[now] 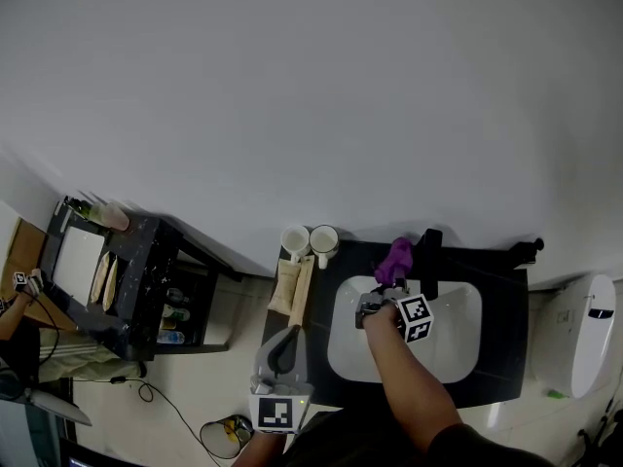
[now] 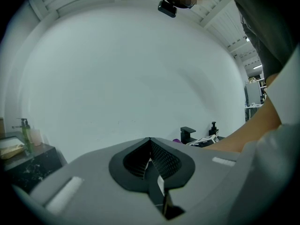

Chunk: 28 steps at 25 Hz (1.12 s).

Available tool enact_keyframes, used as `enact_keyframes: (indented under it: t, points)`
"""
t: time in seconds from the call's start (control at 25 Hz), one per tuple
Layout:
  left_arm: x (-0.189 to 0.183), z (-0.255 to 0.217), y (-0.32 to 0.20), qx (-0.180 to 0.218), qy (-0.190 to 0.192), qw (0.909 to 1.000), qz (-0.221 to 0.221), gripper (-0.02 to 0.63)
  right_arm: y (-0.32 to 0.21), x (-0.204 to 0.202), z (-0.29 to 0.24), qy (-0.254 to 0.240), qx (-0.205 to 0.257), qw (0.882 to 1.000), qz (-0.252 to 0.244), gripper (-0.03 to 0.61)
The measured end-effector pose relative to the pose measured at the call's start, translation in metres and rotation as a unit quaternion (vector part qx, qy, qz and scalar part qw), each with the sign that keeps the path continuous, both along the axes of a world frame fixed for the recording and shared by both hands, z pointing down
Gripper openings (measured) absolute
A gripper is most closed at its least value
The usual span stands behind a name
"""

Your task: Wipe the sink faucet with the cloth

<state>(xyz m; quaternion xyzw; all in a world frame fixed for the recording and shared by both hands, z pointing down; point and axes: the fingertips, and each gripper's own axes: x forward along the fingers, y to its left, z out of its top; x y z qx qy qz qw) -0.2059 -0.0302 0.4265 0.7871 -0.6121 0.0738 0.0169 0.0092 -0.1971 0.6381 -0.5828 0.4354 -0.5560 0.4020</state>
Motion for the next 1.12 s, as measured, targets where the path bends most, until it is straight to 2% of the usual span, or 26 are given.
enact_keyframes:
  t: [0.16,0.28,0.44,0.48,0.56,0.6,0.68,0.76,0.84,0.88,0.96,1.12]
  points:
    - [0.013,-0.007,0.008,0.011,0.002,0.9999,0.006,0.018,0.009,-0.021,-0.038,-0.011,0.042,0.996,-0.077,0.057]
    - [0.021,-0.010,0.013,0.012,0.014,0.9998,0.003,0.018,0.016,-0.037,-0.080,-0.001,0.094,0.985,-0.146,0.057]
    - [0.031,-0.011,0.019,0.014,0.026,0.9996,0.004,0.018,0.032,-0.046,-0.152,0.041,0.191,0.955,-0.221,0.058]
    - [0.034,-0.011,0.019,0.012,0.030,0.9995,0.003,0.018,0.038,-0.041,-0.167,0.062,0.209,0.948,-0.233,0.057]
    - [0.041,-0.011,0.019,0.005,0.039,0.9992,-0.002,0.018,0.049,-0.024,-0.190,0.138,0.230,0.930,-0.250,0.058]
    - [0.045,-0.012,0.018,0.003,0.045,0.9990,-0.003,0.018,0.055,-0.015,-0.205,0.180,0.248,0.917,-0.256,0.058]
    - [0.056,-0.015,0.014,0.007,0.062,0.9980,0.004,0.018,0.066,0.000,-0.235,0.268,0.291,0.879,-0.266,0.058]
    - [0.067,-0.019,0.010,0.013,0.079,0.9967,0.013,0.018,0.079,0.017,-0.252,0.370,0.314,0.832,-0.270,0.058]
    - [0.078,-0.019,0.008,0.017,0.089,0.9957,0.018,0.018,0.093,0.037,-0.254,0.472,0.315,0.780,-0.265,0.058]
    - [0.083,-0.020,0.007,0.019,0.090,0.9956,0.019,0.018,0.098,0.049,-0.251,0.510,0.308,0.759,-0.262,0.058]
    - [0.095,-0.022,0.003,0.021,0.088,0.9957,0.021,0.018,0.105,0.074,-0.245,0.562,0.289,0.732,-0.254,0.058]
    - [0.122,-0.024,0.004,0.025,0.079,0.9958,0.038,0.018,0.121,0.117,-0.242,0.624,0.265,0.698,-0.230,0.058]
